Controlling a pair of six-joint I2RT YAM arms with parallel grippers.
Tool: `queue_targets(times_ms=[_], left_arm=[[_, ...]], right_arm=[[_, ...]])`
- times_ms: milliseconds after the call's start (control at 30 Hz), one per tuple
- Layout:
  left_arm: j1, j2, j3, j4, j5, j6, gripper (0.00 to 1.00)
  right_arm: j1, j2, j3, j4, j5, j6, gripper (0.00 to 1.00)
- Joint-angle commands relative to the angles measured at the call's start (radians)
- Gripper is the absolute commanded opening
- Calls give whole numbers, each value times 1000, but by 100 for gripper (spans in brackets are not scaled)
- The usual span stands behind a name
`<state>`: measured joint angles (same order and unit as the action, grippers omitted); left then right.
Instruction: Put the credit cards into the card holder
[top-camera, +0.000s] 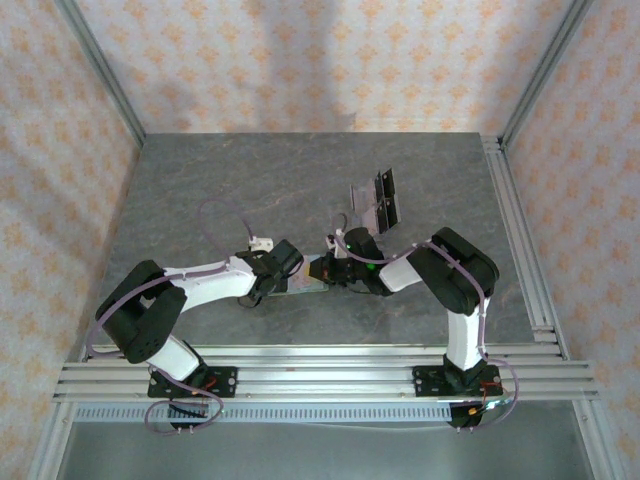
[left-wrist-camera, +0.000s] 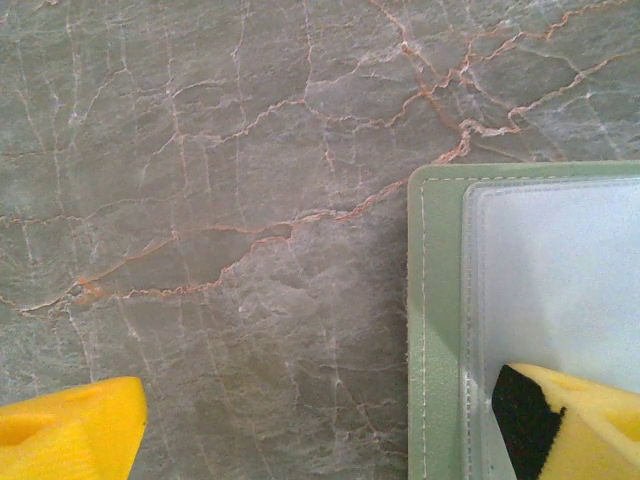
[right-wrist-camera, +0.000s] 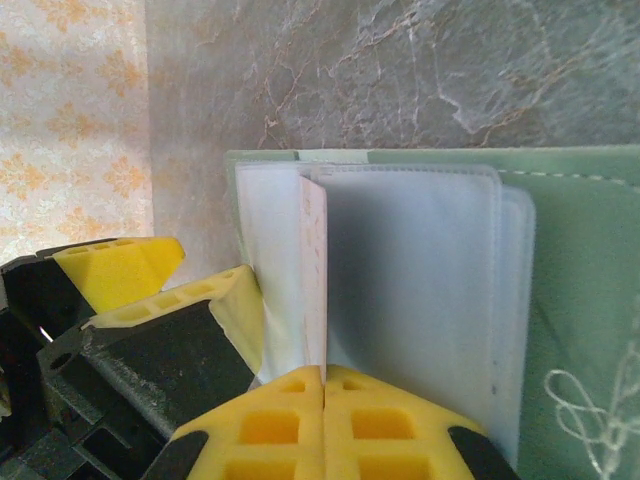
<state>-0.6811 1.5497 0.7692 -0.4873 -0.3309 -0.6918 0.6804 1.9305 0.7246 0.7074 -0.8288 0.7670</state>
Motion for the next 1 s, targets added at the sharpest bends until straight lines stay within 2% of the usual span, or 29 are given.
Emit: queue_targets(times_ms=[0, 400, 467, 567, 767, 867, 967], left_arm=[[-11, 28, 1, -74, -19, -8, 92], [-13, 24, 5, -75, -16, -10, 92], [-14, 22, 9, -77, -14, -12, 92], [-14, 13, 26, -87, -11, -20, 92], [-8, -14, 106, -163, -29, -57, 94], [3, -32, 141, -193, -42, -67, 95], [26, -53, 151, -205, -48, -71, 95]], right_arm=[[14, 29, 25, -31, -7, -22, 0], [30, 40, 59, -86, -7, -33, 1], [30, 28, 58, -96, -3, -34, 5], [30, -6, 61, -142, 10, -44, 17], [30, -102, 111, -366, 54, -131, 41], [28, -137, 142, -479, 82, -174, 46], [27, -164, 172, -575, 113, -208, 47]])
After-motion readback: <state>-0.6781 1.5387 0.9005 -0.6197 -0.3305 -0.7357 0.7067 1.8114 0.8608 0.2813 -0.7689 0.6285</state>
